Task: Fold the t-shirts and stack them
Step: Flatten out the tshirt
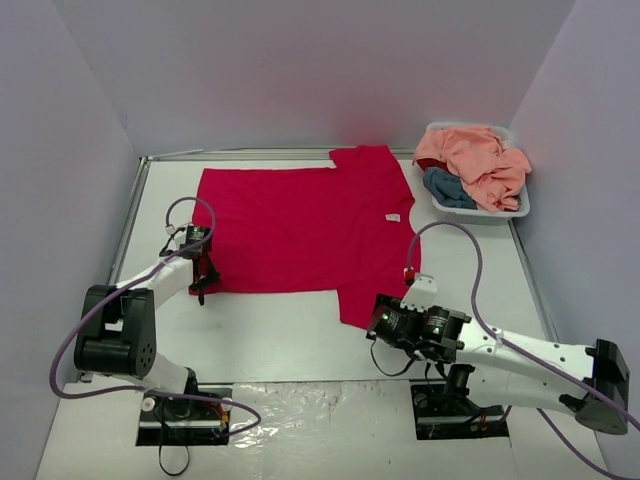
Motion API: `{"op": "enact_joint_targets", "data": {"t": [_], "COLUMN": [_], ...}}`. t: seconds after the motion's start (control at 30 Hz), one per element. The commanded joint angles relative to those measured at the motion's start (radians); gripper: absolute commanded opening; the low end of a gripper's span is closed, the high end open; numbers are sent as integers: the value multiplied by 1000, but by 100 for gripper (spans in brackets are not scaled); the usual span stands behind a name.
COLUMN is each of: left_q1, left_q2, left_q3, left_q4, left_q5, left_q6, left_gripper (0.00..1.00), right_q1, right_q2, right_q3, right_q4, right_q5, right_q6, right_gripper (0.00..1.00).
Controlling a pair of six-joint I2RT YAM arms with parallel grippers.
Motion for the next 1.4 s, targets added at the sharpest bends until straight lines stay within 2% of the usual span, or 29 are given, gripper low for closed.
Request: {"op": "enact_joint_targets", "data": {"t": [0.0,0.33,0.5,0.6,0.77,0.9,1.0,1.1,1.2,1.3,1.37], "left_q1": [-10,-15,-18,-21,-23,-23,-26,-26,-26,-27,-27], "left_q2": [-30,-30,-31,-33,-34,-34,-36,-37,-37,-34,-34], "left_q3": [0,3,3,3,3,5,3,2,0,3,5], "left_q4": [5,5,3,3,5,3,2,3,6,6,3], "left_q5": [-2,-7,-5,-5,-2,1,-2,-2,1,2,2], "left_q6": [13,16,18,18,19,21,21,22,24,24,25], "left_gripper": [23,23,23,23,23,23,23,23,23,23,23], "right_q1": [22,41,41,42,38,35,39,54,100,169,230], "right_q2": [-89,-164,-264,-287,-149,94,211,229,178,98,54], "right_q3": [30,14,-17,-19,85,127,171,196,190,170,165], "right_q4": [-55,-28,9,-2,-95,-104,-129,-124,-129,-161,-242], "right_q5": [96,137,136,134,143,71,68,54,-1,-50,-49], "right_q6": [67,199,183,108,-11,-97,-124,-155,-155,-97,-16], "right_gripper": [100,100,100,100,100,100,100,100,100,100,100]}}
